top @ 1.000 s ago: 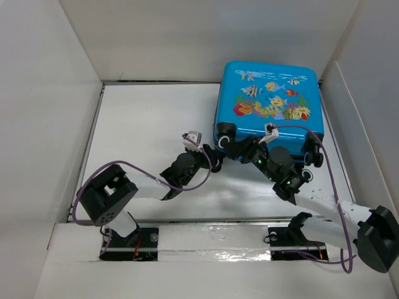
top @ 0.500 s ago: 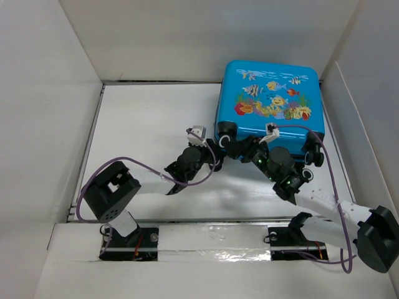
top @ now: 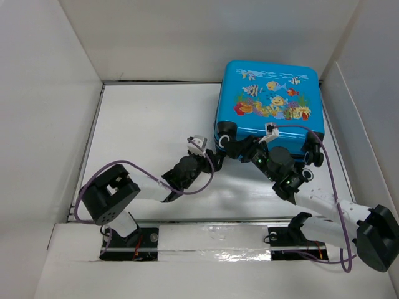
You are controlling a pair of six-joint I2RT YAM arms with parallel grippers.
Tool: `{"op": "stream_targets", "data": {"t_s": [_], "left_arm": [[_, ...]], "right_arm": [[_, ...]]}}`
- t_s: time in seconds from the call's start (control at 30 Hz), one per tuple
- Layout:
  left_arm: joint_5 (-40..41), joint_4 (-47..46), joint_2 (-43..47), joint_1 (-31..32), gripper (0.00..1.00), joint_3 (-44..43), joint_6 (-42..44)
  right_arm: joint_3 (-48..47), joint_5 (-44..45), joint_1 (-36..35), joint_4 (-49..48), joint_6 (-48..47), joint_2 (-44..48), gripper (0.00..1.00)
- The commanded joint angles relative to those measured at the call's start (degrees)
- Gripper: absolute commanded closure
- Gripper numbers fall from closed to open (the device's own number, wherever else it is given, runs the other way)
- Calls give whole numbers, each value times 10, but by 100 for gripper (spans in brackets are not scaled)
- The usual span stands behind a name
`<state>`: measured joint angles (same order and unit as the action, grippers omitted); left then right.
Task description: Pack the luggage
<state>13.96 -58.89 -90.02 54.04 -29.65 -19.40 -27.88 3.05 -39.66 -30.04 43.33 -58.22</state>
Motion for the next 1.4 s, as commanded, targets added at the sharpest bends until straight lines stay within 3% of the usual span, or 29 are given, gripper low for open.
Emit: {"op": "stream_targets", "data": {"t_s": [0.0, 0.17, 0.73, 1.07, 1.37], "left_arm": [[53, -15, 48, -28, 60, 17, -37], [83, 39, 49, -47, 67, -13, -63], [46, 15, -33, -53, 67, -99, -37], [-2, -20, 13, -53, 67, -56, -62], [-75, -75, -37, -7, 66, -67, -63]], "right_arm": [[-3, -50, -7, -73, -13, -1, 65], [-7, -54, -7, -73, -13, -2, 65], [-9, -51, -7, -58, -16, 9, 65], [-9, -45, -7, -63, -16, 2, 65], [-8, -48, -7, -60, -16, 7, 65]]}}
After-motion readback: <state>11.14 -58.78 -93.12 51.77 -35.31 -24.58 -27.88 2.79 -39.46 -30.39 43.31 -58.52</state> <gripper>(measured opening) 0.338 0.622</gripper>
